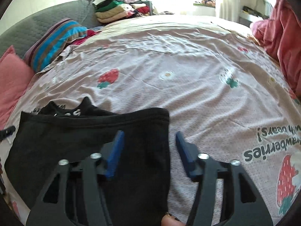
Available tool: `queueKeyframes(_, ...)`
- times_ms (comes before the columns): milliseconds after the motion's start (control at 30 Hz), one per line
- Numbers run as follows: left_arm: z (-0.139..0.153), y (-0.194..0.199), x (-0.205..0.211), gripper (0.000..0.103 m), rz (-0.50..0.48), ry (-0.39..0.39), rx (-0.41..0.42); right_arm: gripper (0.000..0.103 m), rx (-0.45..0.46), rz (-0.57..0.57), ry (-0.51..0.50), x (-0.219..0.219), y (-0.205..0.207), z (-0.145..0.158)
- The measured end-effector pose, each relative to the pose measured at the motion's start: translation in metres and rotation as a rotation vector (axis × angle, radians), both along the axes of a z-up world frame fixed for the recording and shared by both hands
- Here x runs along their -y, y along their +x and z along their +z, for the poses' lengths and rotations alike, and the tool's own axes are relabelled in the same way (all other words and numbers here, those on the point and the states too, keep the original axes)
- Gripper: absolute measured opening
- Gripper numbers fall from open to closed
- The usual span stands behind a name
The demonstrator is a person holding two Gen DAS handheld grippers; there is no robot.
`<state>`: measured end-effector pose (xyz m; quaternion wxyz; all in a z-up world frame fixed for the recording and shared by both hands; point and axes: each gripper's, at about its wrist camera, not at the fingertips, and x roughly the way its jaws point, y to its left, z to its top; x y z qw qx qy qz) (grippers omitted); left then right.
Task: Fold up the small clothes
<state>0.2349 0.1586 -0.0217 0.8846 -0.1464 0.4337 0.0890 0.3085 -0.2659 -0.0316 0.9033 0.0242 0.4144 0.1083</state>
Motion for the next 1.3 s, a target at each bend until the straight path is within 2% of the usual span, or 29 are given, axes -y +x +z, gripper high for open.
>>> queueKeyframes(133, -0.011, 0.004, -0.002, 0.069, -0.001, -0.027, -0.010, 0.059, -0.036, 0.024, 0.032, 0.000, 0.005, -0.008)
queueKeyframes(167, -0.012, 0.004, -0.002, 0.069, 0.000, -0.030, -0.005, 0.051, -0.041, 0.036, 0.029, -0.002, 0.006, -0.009)
queueKeyframes(200, -0.014, 0.005, -0.001, 0.066, -0.003, -0.034, -0.001, 0.035, -0.043, 0.044, 0.020, -0.004, 0.006, -0.010)
queueKeyframes(233, -0.015, 0.005, 0.000, 0.050, -0.011, -0.035, 0.000, 0.031, -0.041, 0.051, 0.009, -0.006, 0.005, -0.011)
queueKeyframes(267, -0.016, 0.006, 0.001, 0.024, -0.017, -0.035, -0.001, 0.025, -0.029, 0.052, -0.002, -0.008, 0.003, -0.010)
queueKeyframes(300, -0.017, 0.006, 0.002, 0.012, -0.024, -0.036, 0.001, 0.013, -0.017, 0.052, -0.008, -0.008, 0.001, -0.009)
queueKeyframes(333, -0.015, 0.006, 0.004, 0.003, -0.027, -0.027, 0.009, 0.010, -0.005, 0.051, -0.009, -0.008, -0.001, -0.006)
queueKeyframes(500, 0.011, -0.002, 0.008, 0.003, -0.022, 0.029, 0.099, 0.008, 0.092, 0.045, 0.009, -0.002, -0.013, 0.018)
queueKeyframes(600, 0.026, 0.001, 0.008, 0.000, -0.021, 0.060, 0.123, 0.008, 0.125, 0.044, 0.015, 0.000, -0.011, 0.030)
queueKeyframes(667, 0.029, 0.004, 0.006, 0.000, 0.007, 0.121, 0.125, 0.008, 0.117, 0.034, 0.012, 0.001, -0.005, 0.028)
queueKeyframes(833, 0.012, 0.007, -0.010, 0.000, 0.037, 0.089, 0.067, 0.009, 0.028, 0.011, -0.049, -0.004, 0.002, -0.001)
queueKeyframes(967, 0.009, -0.004, -0.008, 0.000, 0.019, 0.062, 0.068, 0.024, 0.018, -0.015, -0.082, -0.002, -0.004, -0.009)
queueKeyframes(1000, 0.010, -0.006, -0.007, 0.003, 0.015, 0.058, 0.070, 0.030, 0.023, -0.021, -0.083, -0.001, -0.006, -0.007)
queueKeyframes(1067, 0.012, -0.011, -0.002, 0.016, 0.002, 0.044, 0.075, 0.040, 0.044, -0.033, -0.080, 0.002, -0.015, 0.000)
queueKeyframes(1167, 0.018, -0.019, 0.012, 0.027, -0.038, 0.034, 0.084, 0.047, 0.085, 0.007, -0.070, -0.001, -0.034, 0.011)
queueKeyframes(1233, 0.019, -0.022, 0.024, 0.032, -0.072, 0.037, 0.082, 0.047, 0.100, 0.058, -0.067, -0.009, -0.047, 0.018)
queueKeyframes(1300, 0.019, -0.025, 0.037, 0.039, -0.109, 0.031, 0.073, 0.055, 0.105, 0.126, -0.075, -0.020, -0.061, 0.022)
